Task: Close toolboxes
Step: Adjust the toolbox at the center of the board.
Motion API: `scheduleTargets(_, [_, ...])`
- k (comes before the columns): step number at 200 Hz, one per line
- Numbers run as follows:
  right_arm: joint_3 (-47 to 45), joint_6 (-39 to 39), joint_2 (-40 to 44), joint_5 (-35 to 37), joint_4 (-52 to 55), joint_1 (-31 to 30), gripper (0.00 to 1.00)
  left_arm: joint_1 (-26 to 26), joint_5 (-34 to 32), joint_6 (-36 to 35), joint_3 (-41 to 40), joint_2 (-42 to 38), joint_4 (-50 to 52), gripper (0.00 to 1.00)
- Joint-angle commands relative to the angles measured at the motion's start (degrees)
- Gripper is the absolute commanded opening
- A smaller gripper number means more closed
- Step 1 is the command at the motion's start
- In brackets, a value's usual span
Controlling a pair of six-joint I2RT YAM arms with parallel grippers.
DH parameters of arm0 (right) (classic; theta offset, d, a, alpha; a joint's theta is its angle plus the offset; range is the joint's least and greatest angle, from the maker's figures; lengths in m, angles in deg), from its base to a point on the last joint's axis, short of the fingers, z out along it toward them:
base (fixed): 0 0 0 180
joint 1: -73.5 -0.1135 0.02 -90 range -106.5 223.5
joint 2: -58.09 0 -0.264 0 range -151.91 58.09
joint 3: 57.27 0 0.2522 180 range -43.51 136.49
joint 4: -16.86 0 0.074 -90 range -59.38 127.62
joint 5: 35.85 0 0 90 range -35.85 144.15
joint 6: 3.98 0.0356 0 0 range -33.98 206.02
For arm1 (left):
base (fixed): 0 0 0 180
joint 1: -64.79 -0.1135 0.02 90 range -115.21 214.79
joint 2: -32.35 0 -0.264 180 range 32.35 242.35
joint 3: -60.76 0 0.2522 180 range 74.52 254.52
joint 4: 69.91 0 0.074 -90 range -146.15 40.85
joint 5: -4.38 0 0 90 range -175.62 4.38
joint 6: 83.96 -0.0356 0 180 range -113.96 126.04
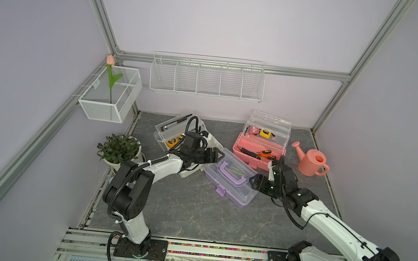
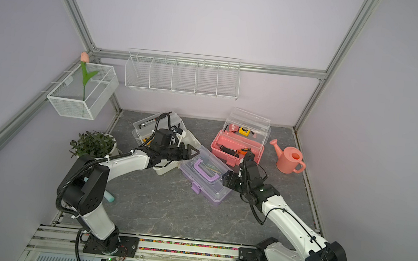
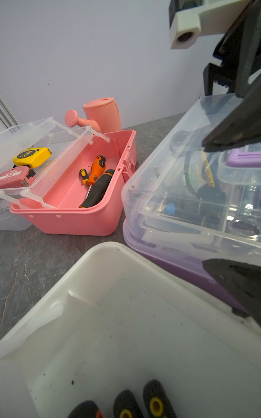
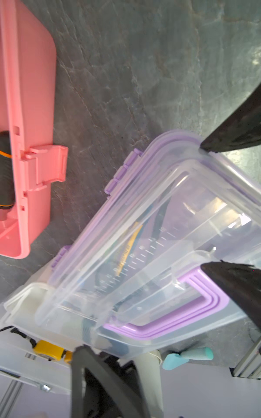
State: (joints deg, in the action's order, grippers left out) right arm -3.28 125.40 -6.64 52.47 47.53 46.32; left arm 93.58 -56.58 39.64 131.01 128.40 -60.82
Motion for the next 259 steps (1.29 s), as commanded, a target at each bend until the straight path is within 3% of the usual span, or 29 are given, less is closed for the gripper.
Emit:
scheduleTargets(1, [1.2,-3.9,-3.6,-3.7,-4.3,1.8,0.77,3.7,4.8,4.5,-4.8,-3.7,-0.6,0.77])
scheduleTargets(73, [9.7,-10.4,-19.9,-13.8,-13.2,3.3,0.77,7.3,2.4,12.5,-17.1,-14.2,-2.0,0.76])
scheduleTargets(128, [24.1,-20.0,-30.1,-13.3,-9.8,3.3,0.77,7.2,0.8,11.2,-15.3,-16.9,2.6,0.77])
scheduleTargets(168, [23.1,-25.9,-21.8,-2.3,-2.6,3.3,0.78,4.2,-7.7,5.0,-9.0,-21.5,12.6,0.83])
scheduleTargets(201, [17.6,-24.9,-11.9,2.2,0.7,2.5,0.78,3.1,-13.2,-0.3,-2.8,-20.5,13.8,0.83])
scheduleTargets(218, [14.2,-23.8,-7.3,4.8,2.3,0.4,0.78,3.1,-13.1,-2.0,1.6,-17.6,14.5,0.83])
scheduleTargets(259, [4.5,-19.8,1.0,10.9,3.6,-9.3,0.78,3.2,-5.7,-5.0,10.7,-7.7,14.1,0.82])
